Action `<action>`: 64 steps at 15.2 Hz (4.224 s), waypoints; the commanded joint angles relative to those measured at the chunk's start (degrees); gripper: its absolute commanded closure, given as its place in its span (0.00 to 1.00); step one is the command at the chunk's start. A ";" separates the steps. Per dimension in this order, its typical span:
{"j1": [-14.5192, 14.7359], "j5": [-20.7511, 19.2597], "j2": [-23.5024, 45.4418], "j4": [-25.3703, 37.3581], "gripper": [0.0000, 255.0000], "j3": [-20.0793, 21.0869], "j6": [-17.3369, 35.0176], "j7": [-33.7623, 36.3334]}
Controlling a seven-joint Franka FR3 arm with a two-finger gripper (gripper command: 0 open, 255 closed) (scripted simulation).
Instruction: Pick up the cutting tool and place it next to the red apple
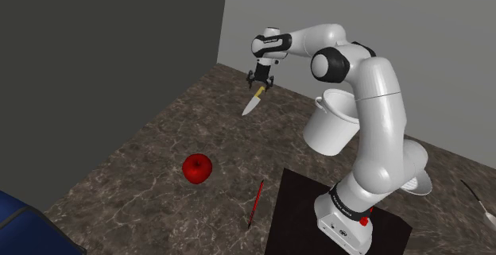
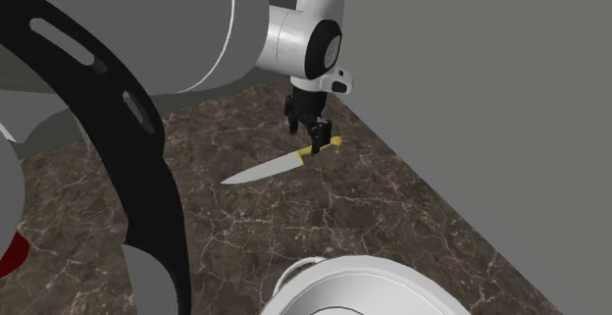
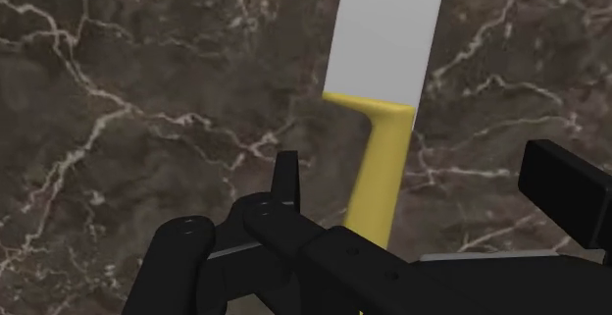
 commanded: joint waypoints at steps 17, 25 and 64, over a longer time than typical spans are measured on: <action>0.09 0.22 1.04 -1.89 1.00 0.13 2.92 -0.16; 0.17 0.04 -0.81 -1.91 1.00 -0.01 1.11 0.00; 6.71 -2.30 -29.66 -25.28 1.00 0.31 -3.83 6.84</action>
